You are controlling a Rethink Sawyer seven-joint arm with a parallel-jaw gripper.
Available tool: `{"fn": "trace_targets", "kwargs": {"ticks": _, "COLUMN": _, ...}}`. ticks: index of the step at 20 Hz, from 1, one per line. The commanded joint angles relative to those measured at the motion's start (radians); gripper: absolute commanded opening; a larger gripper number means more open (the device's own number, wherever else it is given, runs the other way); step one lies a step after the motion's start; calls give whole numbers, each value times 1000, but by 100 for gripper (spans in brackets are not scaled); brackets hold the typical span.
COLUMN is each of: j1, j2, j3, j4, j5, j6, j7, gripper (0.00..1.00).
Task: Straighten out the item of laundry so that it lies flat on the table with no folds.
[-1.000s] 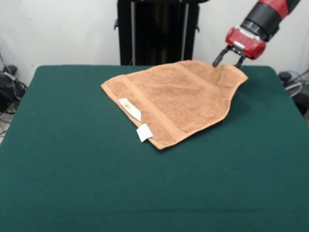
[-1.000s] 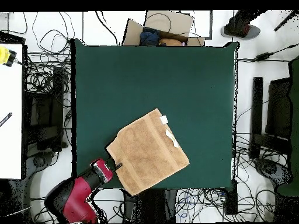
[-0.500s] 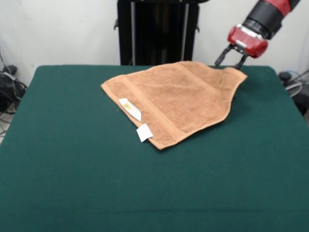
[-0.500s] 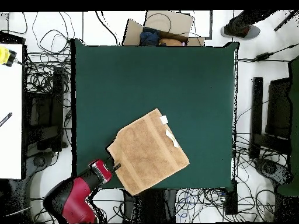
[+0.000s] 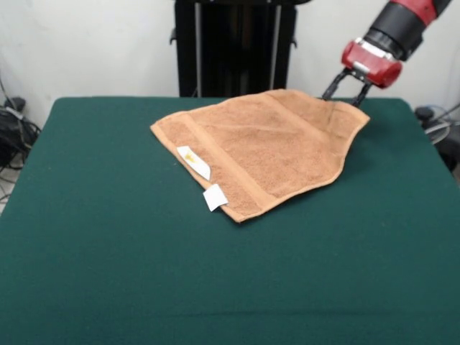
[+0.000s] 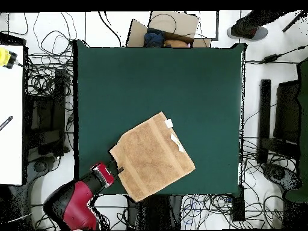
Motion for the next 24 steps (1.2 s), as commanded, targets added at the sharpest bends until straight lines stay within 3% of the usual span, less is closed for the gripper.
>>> {"fn": "trace_targets", "kwargs": {"ticks": 1, "j1": -27, "j2": -40, "j3": 78, "j4": -114, "j5": 143, "j6": 123, "j7": -132, "gripper": 100}}
{"fn": "trace_targets", "kwargs": {"ticks": 4, "j1": -36, "j2": -90, "j3": 79, "j4": -85, "j5": 179, "j6": 149, "j7": -170, "gripper": 100}}
{"fn": "trace_targets", "kwargs": {"ticks": 6, "j1": -35, "j2": -172, "j3": 86, "j4": -41, "j5": 227, "j6": 189, "j7": -197, "gripper": 100}}
{"fn": "trace_targets", "kwargs": {"ticks": 10, "j1": -47, "j2": -339, "j3": 134, "j4": 13, "j5": 407, "j6": 240, "j7": -362, "gripper": 100}}
{"fn": "trace_targets", "kwargs": {"ticks": 17, "j1": -113, "j2": -624, "j3": 332, "j4": 66, "j5": 882, "j6": 227, "j7": -709, "gripper": 100}}
{"fn": "trace_targets", "kwargs": {"ticks": 20, "j1": -138, "j2": -704, "j3": 379, "j4": 64, "j5": 1013, "j6": 222, "j7": -803, "gripper": 100}}
{"fn": "trace_targets", "kwargs": {"ticks": 24, "j1": -160, "j2": -825, "j3": 415, "j4": 30, "j5": 1262, "j6": 166, "j7": -1053, "gripper": 100}}
